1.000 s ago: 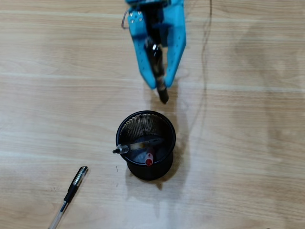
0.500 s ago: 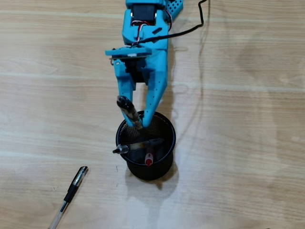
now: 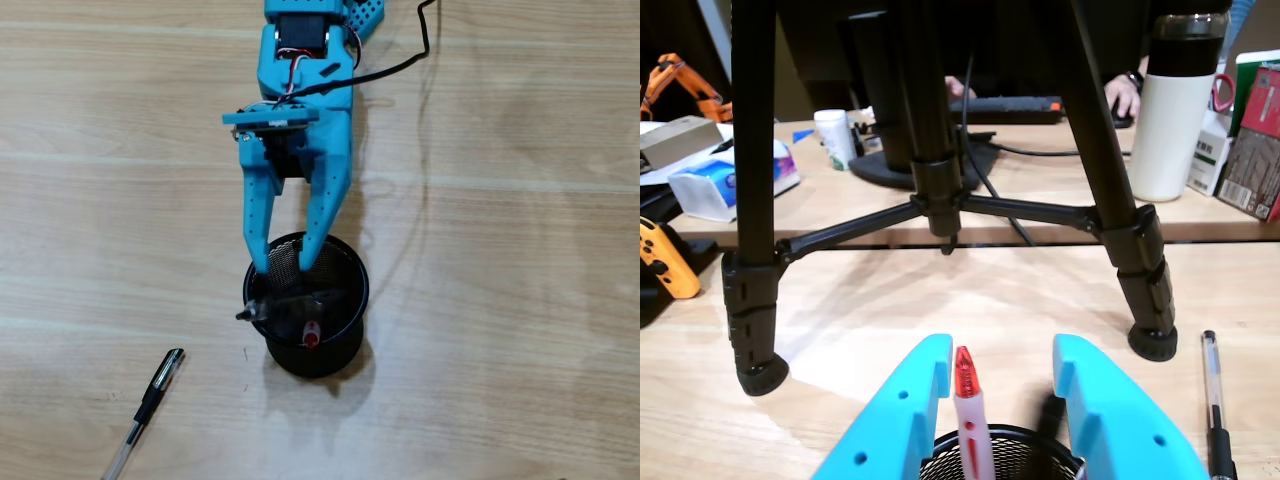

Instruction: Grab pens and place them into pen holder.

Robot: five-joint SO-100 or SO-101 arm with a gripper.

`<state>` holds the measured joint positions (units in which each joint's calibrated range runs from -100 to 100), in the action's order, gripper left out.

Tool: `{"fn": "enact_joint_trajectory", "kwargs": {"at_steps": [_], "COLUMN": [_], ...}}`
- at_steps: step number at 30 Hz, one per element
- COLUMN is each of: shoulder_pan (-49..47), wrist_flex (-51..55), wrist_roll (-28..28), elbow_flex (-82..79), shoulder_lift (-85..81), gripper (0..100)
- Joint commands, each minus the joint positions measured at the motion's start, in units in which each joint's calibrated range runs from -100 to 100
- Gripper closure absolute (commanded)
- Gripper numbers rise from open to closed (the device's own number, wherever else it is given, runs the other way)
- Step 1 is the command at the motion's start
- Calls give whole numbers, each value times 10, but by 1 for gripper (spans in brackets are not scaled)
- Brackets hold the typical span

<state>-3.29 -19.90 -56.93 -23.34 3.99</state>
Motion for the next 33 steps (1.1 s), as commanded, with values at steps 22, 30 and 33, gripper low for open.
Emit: {"fn": "enact_joint_trajectory", "kwargs": {"at_steps": [22,30,33], "shoulder_pan": [-1,-31,-28], "wrist_flex": [-5,-5,-2], "wrist_roll": [205,331,358], "elbow_flex": [-422,-684,-759], "shoulder_lift": [-423,-655,-716], "gripper": [98,98,98]}}
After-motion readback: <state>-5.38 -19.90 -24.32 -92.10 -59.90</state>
